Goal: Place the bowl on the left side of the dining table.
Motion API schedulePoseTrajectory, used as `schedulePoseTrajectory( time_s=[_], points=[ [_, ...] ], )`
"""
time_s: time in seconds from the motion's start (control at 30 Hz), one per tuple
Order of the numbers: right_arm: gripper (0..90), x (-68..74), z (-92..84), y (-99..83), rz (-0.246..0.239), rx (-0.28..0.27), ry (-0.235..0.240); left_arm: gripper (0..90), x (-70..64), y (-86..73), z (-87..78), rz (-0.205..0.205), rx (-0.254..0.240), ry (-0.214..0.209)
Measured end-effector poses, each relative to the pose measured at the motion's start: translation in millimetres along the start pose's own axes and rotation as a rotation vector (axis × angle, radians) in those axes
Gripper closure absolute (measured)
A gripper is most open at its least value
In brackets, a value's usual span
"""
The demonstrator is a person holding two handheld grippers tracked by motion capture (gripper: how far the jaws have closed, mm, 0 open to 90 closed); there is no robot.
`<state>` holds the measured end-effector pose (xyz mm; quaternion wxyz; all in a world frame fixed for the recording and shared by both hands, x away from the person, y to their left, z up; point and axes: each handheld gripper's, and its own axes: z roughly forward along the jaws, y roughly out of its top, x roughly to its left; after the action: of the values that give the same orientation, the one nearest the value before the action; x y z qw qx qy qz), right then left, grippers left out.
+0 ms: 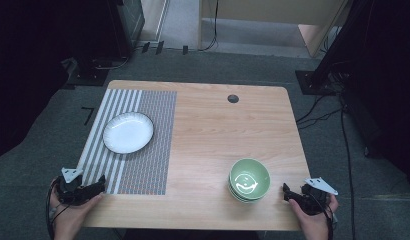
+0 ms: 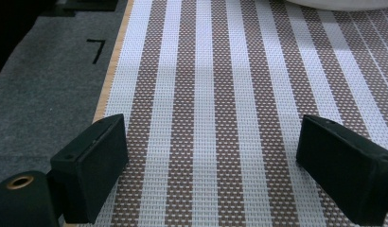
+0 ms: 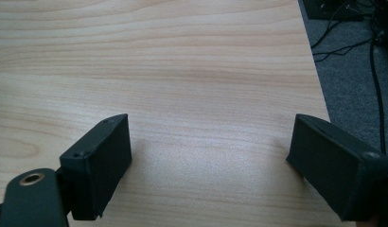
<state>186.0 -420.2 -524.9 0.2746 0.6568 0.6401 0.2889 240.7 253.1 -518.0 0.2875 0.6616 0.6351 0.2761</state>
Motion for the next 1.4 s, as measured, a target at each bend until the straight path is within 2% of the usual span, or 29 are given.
schedulePoseTrajectory(
  time_s=[0.3, 0.33, 0.4, 0.57, 0.97, 1.1, 1.4],
  points=[
    [15.3, -0.5, -0.9, -0.4, -0.001, -0.003, -0.004, 8.8, -0.3, 0.0, 0.0, -0.003, -0.001, 0.001],
    [17.2, -0.1, -2.8, -0.3, 0.000, -0.008, -0.022, 8.8, -0.2, 0.0, 0.0, -0.003, 0.000, 0.002],
    [17.4, -0.8, -4.1, 0.1, 0.002, -0.013, -0.025, 8.8, -0.3, 0.0, 0.0, -0.004, 0.000, 0.001],
    [20.1, 0.0, -12.5, 4.6, 0.039, -0.029, -0.016, 8.8, -0.2, 0.0, 0.0, -0.003, 0.000, 0.001],
    [21.6, 10.8, -32.3, 18.5, 0.047, -0.093, 0.002, 8.8, -0.2, 0.0, 0.0, -0.003, 0.000, 0.001],
    [22.1, 13.7, -39.3, 24.1, 0.057, -0.098, 0.020, 8.8, -0.2, 0.0, 0.0, -0.004, 0.000, 0.001],
    [22.9, 20.3, -52.0, 34.1, 0.053, -0.126, 0.029, 8.8, -0.2, 0.0, 0.0, -0.003, 0.000, 0.001]
  ],
)
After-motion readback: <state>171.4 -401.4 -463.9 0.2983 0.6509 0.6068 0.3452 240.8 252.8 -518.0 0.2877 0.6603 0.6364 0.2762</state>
